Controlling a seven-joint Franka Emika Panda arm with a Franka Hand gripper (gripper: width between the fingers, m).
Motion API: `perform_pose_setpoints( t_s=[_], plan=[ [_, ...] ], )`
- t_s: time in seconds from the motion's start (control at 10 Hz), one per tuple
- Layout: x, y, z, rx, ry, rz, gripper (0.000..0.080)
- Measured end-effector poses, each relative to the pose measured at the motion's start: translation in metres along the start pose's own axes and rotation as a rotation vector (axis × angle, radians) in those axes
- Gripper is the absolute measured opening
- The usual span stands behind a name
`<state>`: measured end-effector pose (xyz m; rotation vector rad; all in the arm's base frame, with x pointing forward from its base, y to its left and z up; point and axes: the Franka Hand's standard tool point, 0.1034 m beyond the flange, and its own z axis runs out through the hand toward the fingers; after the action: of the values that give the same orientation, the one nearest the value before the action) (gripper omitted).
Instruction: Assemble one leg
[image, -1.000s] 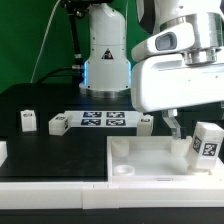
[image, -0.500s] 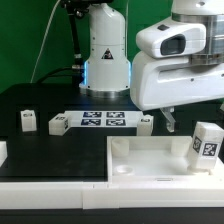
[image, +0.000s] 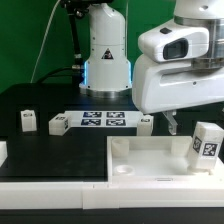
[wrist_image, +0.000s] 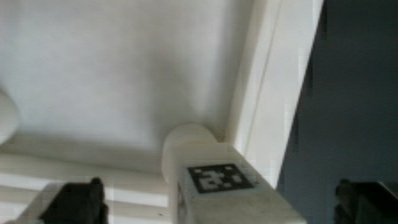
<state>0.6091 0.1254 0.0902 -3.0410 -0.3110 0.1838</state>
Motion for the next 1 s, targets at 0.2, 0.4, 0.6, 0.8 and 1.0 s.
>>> perform_pose_setpoints(
  t_s=[0.2, 0.4, 0.6, 0.8, 1.0],
  plan=[
    [0.0075, -0.0007, -0.0011, 0.002, 0.01, -0.015, 0.0649],
    [0.0067, -0.0001, 0.0, 0.002, 0.008, -0.014, 0.0649],
    [0.0067, -0.0008, 0.0035, 0.001, 0.017, -0.02, 0.0537],
    [0.0068, -0.0005, 0.0036, 0.001, 0.017, -0.019, 0.0328],
    [0.0075, 0.0014, 0.0024, 0.0, 0.019, -0.017, 0.0304]
  ],
)
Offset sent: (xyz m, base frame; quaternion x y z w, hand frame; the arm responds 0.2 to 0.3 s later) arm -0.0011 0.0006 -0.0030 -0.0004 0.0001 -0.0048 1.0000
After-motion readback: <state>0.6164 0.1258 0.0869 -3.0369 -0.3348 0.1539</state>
